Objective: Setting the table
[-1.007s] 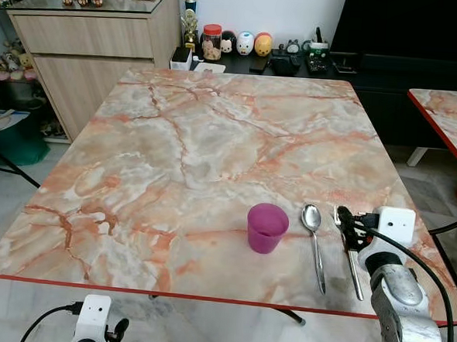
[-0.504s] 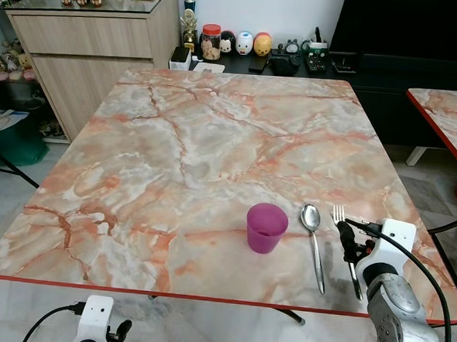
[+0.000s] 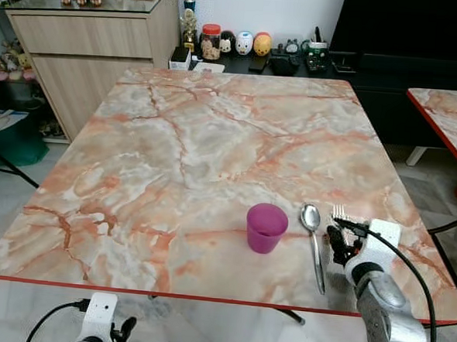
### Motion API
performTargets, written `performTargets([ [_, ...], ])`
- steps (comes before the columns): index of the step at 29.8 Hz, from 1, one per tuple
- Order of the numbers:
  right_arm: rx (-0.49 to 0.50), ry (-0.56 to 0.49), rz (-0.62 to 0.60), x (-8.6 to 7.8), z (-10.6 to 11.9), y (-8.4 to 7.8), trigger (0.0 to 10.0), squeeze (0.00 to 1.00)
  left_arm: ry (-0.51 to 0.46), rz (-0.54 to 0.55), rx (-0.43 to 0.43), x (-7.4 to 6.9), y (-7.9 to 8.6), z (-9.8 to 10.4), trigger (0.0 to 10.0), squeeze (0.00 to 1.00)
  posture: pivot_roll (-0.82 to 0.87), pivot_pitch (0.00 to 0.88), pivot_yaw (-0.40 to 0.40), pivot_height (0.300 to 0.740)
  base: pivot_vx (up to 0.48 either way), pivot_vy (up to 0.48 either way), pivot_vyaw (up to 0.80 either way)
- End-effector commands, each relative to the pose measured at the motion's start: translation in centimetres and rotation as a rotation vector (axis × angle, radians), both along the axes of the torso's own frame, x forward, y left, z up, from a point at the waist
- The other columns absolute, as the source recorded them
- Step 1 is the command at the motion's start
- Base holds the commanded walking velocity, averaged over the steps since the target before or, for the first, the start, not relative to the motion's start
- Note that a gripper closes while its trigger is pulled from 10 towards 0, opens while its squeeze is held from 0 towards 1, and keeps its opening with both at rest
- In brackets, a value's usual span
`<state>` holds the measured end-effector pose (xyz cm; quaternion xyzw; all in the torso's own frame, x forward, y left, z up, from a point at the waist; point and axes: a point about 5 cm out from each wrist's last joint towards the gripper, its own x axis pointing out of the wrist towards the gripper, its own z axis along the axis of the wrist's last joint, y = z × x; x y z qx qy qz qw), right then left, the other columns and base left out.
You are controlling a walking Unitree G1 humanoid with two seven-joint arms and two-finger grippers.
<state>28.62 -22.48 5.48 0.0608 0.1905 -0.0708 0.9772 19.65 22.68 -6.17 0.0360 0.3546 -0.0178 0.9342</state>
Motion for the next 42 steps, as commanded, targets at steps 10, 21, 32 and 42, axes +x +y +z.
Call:
performTargets([
  [10, -0.037, 0.029, -0.054, 0.1, -0.1, -0.7, 10.0, 0.0, 0.009, 0.013, -0.004, -0.7, 0.2, -0.3, 10.0, 0.0, 0.01, 0.0, 0.0, 0.74, 0.0, 0.0, 0.0],
  [21, -0.082, 0.094, -0.036, -0.3, -0.9, -0.7, 10.0, 0.0, 0.011, 0.01, -0.016, -0.7, 0.0, -0.4, 10.0, 0.0, 0.02, 0.0, 0.0, 0.74, 0.0, 0.0, 0.0],
  [32, -0.136, 0.119, 0.003, -0.2, -1.0, -0.5, 10.0, 0.0, 0.011, 0.013, -0.017, -0.7, 0.0, -0.4, 10.0, 0.0, 0.02, 0.0, -0.002, 0.74, 0.0, 0.0, 0.0],
  [42, -0.128, 0.176, 0.021, -0.9, -2.3, -0.1, 0.0, 0.0, 0.016, 0.011, -0.024, -0.8, -0.1, -0.4, 10.0, 0.0, 0.02, 0.0, -0.004, 0.74, 0.0, 0.0, 0.0],
])
